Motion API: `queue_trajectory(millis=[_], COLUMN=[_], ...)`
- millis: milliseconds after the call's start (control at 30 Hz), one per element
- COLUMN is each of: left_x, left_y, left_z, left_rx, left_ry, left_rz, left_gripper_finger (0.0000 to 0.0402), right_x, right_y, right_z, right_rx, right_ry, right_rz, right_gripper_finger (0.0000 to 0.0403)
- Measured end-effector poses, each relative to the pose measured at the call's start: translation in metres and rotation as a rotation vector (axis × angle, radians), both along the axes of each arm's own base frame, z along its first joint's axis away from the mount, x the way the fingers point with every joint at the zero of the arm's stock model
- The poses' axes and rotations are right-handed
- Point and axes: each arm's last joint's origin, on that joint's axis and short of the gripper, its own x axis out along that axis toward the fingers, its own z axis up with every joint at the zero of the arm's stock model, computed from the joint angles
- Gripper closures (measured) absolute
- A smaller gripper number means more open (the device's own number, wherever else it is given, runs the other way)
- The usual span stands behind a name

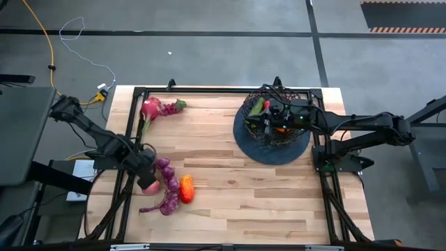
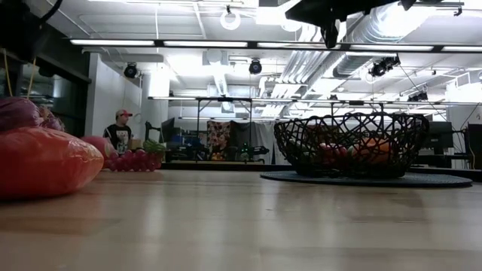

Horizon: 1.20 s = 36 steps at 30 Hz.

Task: Build produce basket
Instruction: Put the peach into the wire basket

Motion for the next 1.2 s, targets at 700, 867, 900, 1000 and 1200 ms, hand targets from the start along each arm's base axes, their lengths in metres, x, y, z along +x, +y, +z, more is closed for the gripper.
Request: queue_trajectory(millis=[700, 867, 900, 1000, 1200], left_x=[0.023, 0.026, 0.026, 0.027, 0.031], left_y=[-0.028, -0.030, -0.030, -0.031, -0.034], left_z=[-0.034, -0.035, -0.035, -0.037, -0.044], left_rx=[0.191, 0.183, 0.184, 0.191, 0.192], left_ry=[0.079, 0.058, 0.057, 0.065, 0.102], left_rz=[-0.022, -0.022, -0.022, -0.023, -0.040], left_gripper_finger=[0.0071, 0.0071, 0.0071, 0.0071, 0.0074], right_x=[-0.001, -0.002, -0.002, -0.002, -0.003], right_y=[0.000, 0.000, 0.000, 0.000, 0.000], right_z=[-0.006, -0.009, -0.009, -0.010, -0.012], right_rx=[0.008, 0.010, 0.010, 0.011, 0.012], right_ry=[0.066, 0.091, 0.097, 0.110, 0.128], right_rz=[0.000, -0.005, -0.008, -0.011, -0.015], right_gripper_finger=[0.0403, 0.0403, 0.0403, 0.0403, 0.0403])
